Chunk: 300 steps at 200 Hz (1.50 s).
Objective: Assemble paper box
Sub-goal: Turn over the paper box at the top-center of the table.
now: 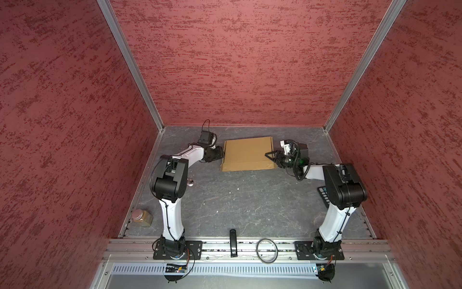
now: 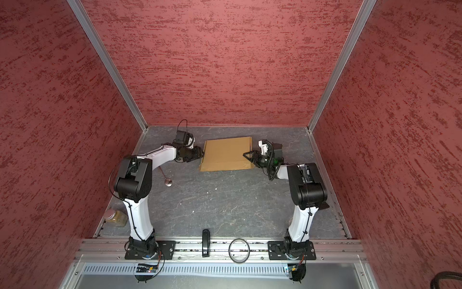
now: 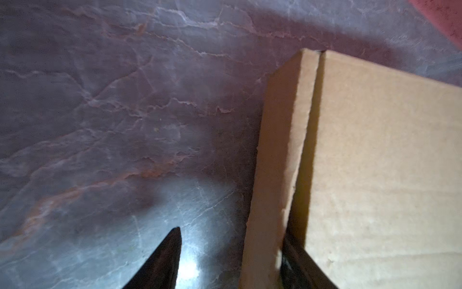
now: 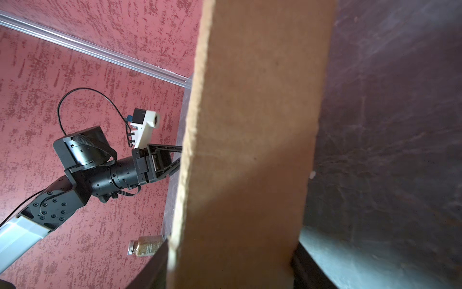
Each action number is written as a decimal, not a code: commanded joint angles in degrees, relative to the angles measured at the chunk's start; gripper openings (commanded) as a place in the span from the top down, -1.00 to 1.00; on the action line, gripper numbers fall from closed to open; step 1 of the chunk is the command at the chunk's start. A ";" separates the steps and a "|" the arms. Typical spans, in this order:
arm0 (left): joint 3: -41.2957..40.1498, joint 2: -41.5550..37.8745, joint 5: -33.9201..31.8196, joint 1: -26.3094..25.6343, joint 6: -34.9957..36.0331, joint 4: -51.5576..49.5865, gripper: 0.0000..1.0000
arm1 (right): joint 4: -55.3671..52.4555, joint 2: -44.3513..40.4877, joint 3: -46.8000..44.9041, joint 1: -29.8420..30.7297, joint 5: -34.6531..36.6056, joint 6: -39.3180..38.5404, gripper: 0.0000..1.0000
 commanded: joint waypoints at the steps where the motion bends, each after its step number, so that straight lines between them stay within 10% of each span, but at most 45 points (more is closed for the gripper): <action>1: -1.02 -5.59 5.64 -0.17 -1.41 2.65 -0.30 | 2.14 -0.39 -1.12 0.41 -0.33 0.18 -0.11; 129: -9.04 -16.11 11.90 4.48 -3.25 6.60 -0.74 | 1.55 -4.16 -1.99 0.44 -1.66 0.73 -0.05; 300: -22.27 -19.69 34.14 8.17 -11.01 35.83 -0.97 | 3.80 -15.73 -3.71 0.09 -6.91 8.20 -0.04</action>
